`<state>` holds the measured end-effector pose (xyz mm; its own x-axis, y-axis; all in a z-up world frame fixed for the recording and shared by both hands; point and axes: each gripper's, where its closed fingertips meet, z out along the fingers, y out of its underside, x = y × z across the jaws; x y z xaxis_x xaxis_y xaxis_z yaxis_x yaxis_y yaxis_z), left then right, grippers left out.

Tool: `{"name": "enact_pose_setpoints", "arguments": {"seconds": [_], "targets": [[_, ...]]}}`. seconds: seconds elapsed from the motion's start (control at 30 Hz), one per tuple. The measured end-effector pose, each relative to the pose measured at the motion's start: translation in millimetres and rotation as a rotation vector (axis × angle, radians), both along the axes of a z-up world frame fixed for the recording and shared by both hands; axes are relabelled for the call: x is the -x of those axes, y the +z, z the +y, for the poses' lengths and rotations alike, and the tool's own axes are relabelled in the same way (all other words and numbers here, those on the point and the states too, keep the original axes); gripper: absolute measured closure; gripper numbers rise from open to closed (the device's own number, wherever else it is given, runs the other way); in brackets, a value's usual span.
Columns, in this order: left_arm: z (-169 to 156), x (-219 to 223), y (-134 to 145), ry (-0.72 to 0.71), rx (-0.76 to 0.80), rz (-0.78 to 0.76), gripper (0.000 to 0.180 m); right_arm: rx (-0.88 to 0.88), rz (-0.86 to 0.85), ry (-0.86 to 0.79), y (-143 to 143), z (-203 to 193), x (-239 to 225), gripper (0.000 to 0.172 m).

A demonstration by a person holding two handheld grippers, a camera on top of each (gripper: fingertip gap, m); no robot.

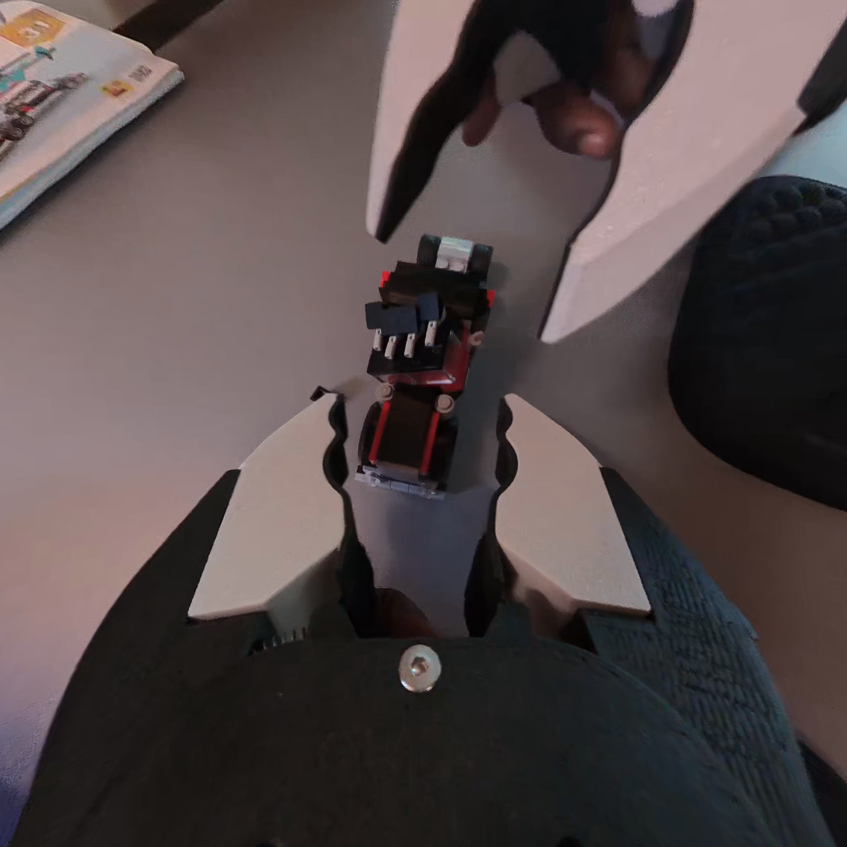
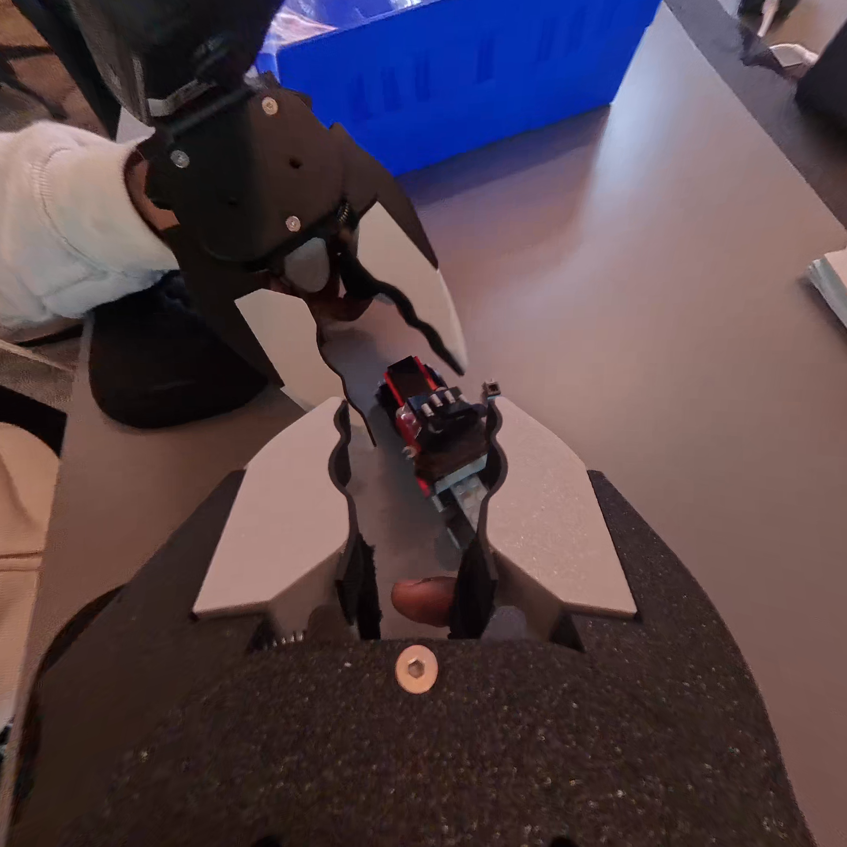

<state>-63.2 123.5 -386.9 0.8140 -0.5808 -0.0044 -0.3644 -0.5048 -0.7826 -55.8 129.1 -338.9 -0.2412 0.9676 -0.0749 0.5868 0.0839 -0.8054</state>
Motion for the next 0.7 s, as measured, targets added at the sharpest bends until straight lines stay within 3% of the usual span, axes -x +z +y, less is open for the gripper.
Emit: {"name": "enact_pose_setpoints", "arguments": {"seconds": [0.2, 0.3, 0.63, 0.7], "targets": [[-3, 10, -21, -0.003, 0.005, 0.1, 0.135, -0.049, 0.008, 0.071, -27, 1, 10, 0.114], [-4, 9, -21, -0.007, 0.003, 0.099, 0.135, -0.149, 0.059, 0.069, -27, 6, 7, 0.131], [-4, 6, -21, 0.021, 0.013, 0.068, 0.135, -0.339, 0.116, 0.162, -22, 3, -3, 0.137], [-3, 5, -21, 0.036, 0.024, 0.042, 0.135, -0.381, 0.125, 0.124, -20, 12, -3, 0.148]]}}
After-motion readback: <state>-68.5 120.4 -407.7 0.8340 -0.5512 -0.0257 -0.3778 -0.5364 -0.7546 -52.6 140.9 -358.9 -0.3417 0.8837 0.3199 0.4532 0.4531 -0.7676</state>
